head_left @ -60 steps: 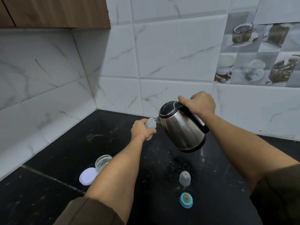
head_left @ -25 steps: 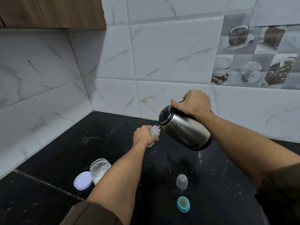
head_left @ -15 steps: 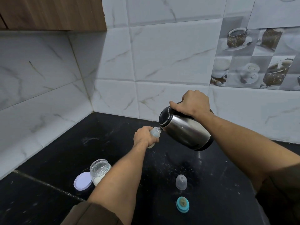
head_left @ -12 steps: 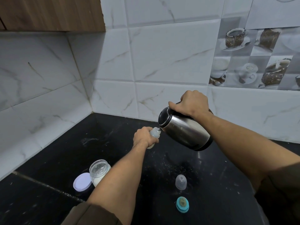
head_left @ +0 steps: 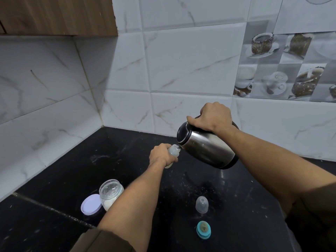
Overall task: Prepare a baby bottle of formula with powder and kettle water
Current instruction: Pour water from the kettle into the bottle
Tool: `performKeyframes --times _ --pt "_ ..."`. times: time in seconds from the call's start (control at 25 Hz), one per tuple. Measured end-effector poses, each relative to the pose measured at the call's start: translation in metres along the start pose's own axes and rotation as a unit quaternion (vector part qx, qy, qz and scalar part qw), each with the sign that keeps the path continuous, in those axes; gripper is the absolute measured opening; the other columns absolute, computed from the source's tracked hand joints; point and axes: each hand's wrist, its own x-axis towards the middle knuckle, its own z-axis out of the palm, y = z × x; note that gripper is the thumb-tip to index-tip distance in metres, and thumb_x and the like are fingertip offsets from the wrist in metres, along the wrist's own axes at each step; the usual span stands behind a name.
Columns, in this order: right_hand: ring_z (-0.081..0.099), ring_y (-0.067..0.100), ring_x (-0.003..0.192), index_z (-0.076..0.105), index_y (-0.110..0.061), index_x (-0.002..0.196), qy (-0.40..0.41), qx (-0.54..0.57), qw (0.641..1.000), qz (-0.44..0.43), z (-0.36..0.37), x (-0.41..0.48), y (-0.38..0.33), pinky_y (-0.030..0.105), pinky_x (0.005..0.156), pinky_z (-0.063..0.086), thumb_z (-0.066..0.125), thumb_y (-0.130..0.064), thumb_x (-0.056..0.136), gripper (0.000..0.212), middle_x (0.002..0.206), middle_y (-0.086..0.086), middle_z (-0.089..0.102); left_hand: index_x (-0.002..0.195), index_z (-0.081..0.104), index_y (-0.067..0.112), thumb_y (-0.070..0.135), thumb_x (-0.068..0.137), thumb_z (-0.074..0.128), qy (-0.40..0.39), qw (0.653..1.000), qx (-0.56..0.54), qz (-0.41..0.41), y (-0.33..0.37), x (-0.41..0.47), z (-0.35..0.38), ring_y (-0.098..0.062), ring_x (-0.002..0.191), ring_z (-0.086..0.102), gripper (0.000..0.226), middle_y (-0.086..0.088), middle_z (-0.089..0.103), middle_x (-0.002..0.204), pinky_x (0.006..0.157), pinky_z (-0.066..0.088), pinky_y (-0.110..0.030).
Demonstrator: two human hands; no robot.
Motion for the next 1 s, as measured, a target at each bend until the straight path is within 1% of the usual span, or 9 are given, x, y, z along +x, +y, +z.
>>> performKeyframes --times 0.16,0.32,0.48,0.68,1.0 --pt "0.054 0.024 0.058 0.056 -0.014 0.055 0.001 -0.006 1.0 -0.004 -0.0005 0.0001 -0.0008 0.029 0.056 0.037 0.06 -0.068 0.076 0.058 0.056 0.001 0.056 0.122 0.069 0.033 0.034 0.076 0.089 0.0 1.0 0.005 0.0 0.001 0.0004 0.0006 -0.023 0.106 0.067 0.05 0.0 0.073 0.111 0.093 0.056 -0.043" --pt "0.05 0.022 0.055 0.055 -0.013 0.054 0.004 -0.011 1.0 -0.012 -0.0021 0.0009 -0.0011 0.029 0.055 0.036 0.061 -0.068 0.076 0.059 0.055 0.001 0.054 0.118 0.071 0.033 0.034 0.075 0.089 0.001 1.0 0.007 0.003 0.0019 0.0006 0.0004 -0.022 0.103 0.067 0.047 0.001 0.073 0.106 0.091 0.057 -0.042" --pt "0.048 0.021 0.053 0.055 -0.014 0.054 0.004 -0.021 1.0 -0.02 -0.0027 0.0016 -0.0019 0.028 0.055 0.034 0.059 -0.069 0.077 0.06 0.055 0.001 0.054 0.12 0.071 0.034 0.035 0.076 0.088 -0.003 1.0 0.006 0.002 0.0019 0.0012 0.0014 -0.022 0.104 0.067 0.048 0.001 0.073 0.108 0.092 0.057 -0.043" --pt "0.054 0.026 0.058 0.054 -0.013 0.055 0.004 -0.024 0.999 -0.025 -0.0015 0.0015 -0.0017 0.029 0.057 0.039 0.059 -0.07 0.077 0.061 0.055 0.002 0.054 0.122 0.07 0.033 0.034 0.076 0.089 -0.006 1.0 0.006 0.005 0.0014 0.0014 0.0023 -0.022 0.107 0.067 0.049 0.001 0.073 0.111 0.094 0.057 -0.044" --pt "0.055 0.026 0.058 0.056 -0.013 0.055 0.005 -0.026 0.999 -0.03 -0.0025 0.0014 -0.0015 0.03 0.058 0.04 0.058 -0.071 0.077 0.061 0.055 0.002 0.054 0.123 0.07 0.032 0.034 0.076 0.089 -0.004 1.0 0.007 0.008 0.0032 0.0002 0.0024 -0.022 0.105 0.067 0.051 0.001 0.073 0.111 0.092 0.057 -0.042"
